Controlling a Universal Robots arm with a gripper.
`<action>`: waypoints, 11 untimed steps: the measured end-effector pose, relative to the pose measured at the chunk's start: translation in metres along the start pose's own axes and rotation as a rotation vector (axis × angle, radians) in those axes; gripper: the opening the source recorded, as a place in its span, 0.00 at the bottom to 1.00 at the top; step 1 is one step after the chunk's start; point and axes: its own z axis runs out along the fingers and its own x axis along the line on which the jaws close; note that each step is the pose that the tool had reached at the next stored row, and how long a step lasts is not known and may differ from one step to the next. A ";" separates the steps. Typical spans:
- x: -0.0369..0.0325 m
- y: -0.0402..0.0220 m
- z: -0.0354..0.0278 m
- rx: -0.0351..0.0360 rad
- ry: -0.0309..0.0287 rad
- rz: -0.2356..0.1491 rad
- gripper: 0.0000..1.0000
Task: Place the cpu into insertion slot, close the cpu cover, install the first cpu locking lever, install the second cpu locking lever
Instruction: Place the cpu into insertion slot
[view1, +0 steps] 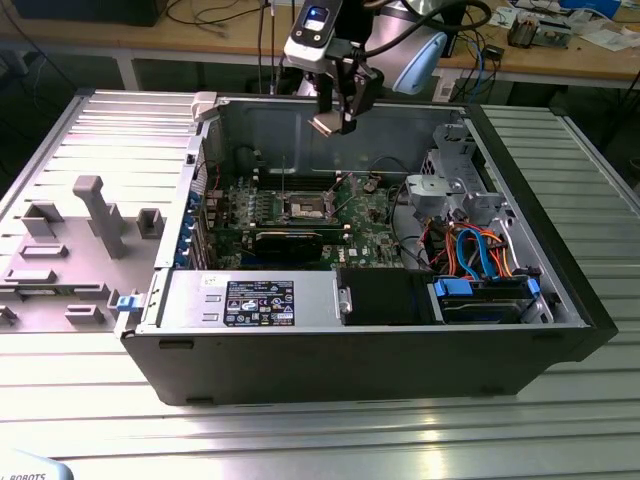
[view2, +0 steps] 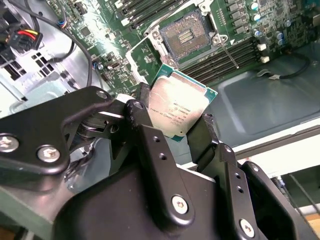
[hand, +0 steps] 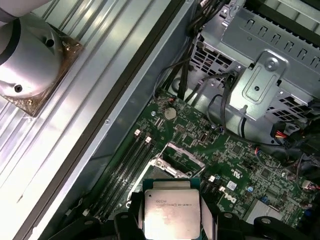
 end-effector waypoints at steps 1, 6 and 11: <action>0.0000 0.0000 0.0000 0.0000 -0.0003 0.004 0.54; 0.0000 0.0000 0.0000 -0.0001 -0.0004 0.004 0.54; 0.0000 0.0000 0.0000 -0.0001 -0.0004 0.004 0.54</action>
